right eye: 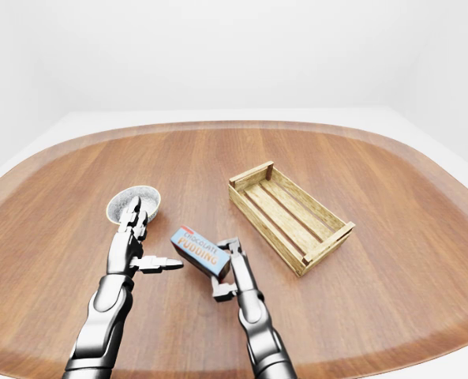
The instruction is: Pick up the chocolate pudding and put it in the tray.
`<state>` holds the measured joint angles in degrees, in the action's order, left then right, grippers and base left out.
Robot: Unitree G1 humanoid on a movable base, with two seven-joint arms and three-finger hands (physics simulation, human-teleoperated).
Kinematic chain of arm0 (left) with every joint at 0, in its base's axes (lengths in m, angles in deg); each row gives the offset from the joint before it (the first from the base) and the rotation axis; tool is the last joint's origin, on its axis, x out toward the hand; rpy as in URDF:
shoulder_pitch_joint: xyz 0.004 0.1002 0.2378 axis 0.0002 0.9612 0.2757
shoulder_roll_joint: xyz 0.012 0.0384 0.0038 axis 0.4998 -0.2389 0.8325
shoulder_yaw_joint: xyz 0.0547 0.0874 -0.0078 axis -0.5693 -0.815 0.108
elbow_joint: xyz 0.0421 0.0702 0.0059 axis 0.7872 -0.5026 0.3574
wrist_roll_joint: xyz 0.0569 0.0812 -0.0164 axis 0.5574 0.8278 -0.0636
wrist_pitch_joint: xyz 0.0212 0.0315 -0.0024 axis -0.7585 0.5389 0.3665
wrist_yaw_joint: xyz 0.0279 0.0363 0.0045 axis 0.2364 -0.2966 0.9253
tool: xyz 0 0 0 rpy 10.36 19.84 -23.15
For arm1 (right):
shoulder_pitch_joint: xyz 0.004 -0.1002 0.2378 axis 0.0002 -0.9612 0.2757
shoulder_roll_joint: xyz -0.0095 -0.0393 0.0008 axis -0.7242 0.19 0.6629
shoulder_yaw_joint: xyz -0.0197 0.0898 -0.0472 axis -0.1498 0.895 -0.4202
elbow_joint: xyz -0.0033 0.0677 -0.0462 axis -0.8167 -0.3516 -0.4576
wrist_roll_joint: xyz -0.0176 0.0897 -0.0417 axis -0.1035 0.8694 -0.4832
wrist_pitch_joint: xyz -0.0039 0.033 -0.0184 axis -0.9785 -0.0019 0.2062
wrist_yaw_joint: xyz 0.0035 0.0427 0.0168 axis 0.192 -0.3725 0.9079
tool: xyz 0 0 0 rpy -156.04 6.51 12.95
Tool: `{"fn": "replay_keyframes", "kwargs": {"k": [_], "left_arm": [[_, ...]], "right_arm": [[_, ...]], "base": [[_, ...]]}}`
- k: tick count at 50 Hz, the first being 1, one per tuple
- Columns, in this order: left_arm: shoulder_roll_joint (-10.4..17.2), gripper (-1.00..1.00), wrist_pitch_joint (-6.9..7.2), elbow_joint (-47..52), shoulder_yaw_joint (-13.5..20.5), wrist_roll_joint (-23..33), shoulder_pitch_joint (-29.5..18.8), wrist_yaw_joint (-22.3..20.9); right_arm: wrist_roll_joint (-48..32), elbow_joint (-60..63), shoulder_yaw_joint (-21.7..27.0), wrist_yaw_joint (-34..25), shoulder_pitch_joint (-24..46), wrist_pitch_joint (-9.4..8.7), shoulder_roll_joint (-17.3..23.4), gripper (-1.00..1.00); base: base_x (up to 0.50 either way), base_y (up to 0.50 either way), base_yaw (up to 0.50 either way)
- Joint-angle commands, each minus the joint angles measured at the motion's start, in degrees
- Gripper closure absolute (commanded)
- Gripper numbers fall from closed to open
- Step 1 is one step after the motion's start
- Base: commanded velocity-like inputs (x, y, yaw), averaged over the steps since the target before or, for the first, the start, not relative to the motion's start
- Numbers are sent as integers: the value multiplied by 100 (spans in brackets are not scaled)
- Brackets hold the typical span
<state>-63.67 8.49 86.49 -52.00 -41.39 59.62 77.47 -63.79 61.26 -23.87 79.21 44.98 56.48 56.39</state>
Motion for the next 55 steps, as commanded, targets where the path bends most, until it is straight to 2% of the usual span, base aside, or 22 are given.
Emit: {"fn": "replay_keyframes", "kwargs": {"k": [1, 3, 4, 8, 11, 12, 14, 21, 25, 27, 32, 36, 40, 45, 46, 48, 55], "left_arm": [[-5, -100, 83, 35, 1, -64, 10, -54], [-5, -100, 85, 36, 1, -65, 10, -54], [-4, -100, 85, 36, 0, -64, 10, -55], [-5, -100, 82, 35, 1, -65, 10, -55], [-4, -100, 83, 35, 0, -64, 10, -57], [-4, -100, 82, 35, 1, -64, 10, -57], [-5, -100, 83, 35, 1, -65, 10, -57], [-5, -100, 86, 36, 1, -64, 10, -56], [-5, -100, 84, 36, 1, -63, 10, -55], [-4, -100, 83, 35, 1, -65, 10, -57], [-4, -100, 84, 36, 1, -64, 10, -56], [-4, -100, 80, 34, 1, -63, 9, -55], [-4, -100, 85, 36, 1, -64, 10, -56], [-5, -100, 82, 35, 1, -65, 10, -54], [-5, -100, 82, 35, 1, -65, 10, -55], [-5, -100, 83, 35, 1, -64, 10, -55], [-1, -100, 43, -34, 2, -70, -13, -69]], "right_arm": [[288, 959, -127, -35, -238, 0, 99, 100], [310, 1201, -145, -82, -285, 0, 101, 100], [298, 878, -119, 4, -221, 0, 125, 100], [366, 1544, -123, -140, -294, 0, 117, 100], [371, 1056, -71, -25, -189, 0, 148, 100], [376, 1374, -77, -87, -245, 0, 132, 100], [376, 1097, -54, -21, -195, 0, 148, 100], [415, 1722, -95, -138, -299, 0, 139, 100], [453, 1713, -66, -126, -261, 0, 162, 100], [445, 1274, -31, -35, -185, 0, 180, 100], [470, 1830, -37, -158, -229, 0, 160, 100], [499, 1122, 112, -59, 12, 0, 193, 100], [540, 1661, 167, -205, 79, 0, 162, 100], [613, 1483, 309, -238, 455, 0, 161, 100], [598, 1129, 347, -175, 542, 0, 175, 100], [725, 1414, 408, -314, 670, 0, 147, 100], [747, 1101, 545, -362, 1108, 0, 188, 100]], "base": [[0, 0, 0], [0, 0, 0], [0, 0, 0], [0, 0, 0], [0, 0, 0], [0, 0, 0], [0, 0, 0], [0, 0, 0], [0, 0, 0], [0, 0, 0], [0, 0, 0], [0, 0, 0], [0, 0, 0], [0, 0, 0], [0, 0, 0], [0, 0, 0], [0, 0, 0]]}}
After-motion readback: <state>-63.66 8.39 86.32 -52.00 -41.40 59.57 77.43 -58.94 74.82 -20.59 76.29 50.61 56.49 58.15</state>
